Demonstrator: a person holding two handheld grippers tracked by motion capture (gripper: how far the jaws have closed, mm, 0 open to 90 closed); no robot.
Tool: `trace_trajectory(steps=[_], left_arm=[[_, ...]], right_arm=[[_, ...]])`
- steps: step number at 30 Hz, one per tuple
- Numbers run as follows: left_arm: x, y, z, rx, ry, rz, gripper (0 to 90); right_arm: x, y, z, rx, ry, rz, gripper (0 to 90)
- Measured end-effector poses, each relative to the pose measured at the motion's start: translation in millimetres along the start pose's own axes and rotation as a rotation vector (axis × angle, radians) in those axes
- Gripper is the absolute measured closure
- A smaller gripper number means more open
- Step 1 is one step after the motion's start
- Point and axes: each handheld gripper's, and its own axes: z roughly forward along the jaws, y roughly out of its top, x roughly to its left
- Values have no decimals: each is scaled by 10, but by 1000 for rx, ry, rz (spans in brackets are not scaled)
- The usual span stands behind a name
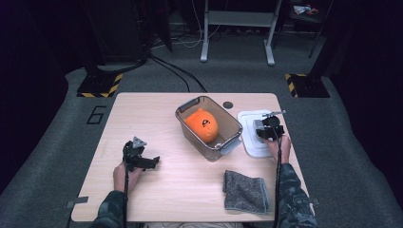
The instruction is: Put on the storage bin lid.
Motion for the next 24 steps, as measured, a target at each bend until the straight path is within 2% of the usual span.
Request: trace_trajectory(steps=[8,15,16,24], left_arm=[[0,0,0,0,0,-1,0],[1,0,-1,1,0,1,0],[0,0,0,0,0,-1,0],[0,0,0,0,0,0,0]], right_arm=[[-19,-3,-16,-14,-3,9,669],[-28,6,-65,-18,17,4,671],[-19,5,-78,-13,22,16,671],[-30,27,-206,-51,33,8,672]])
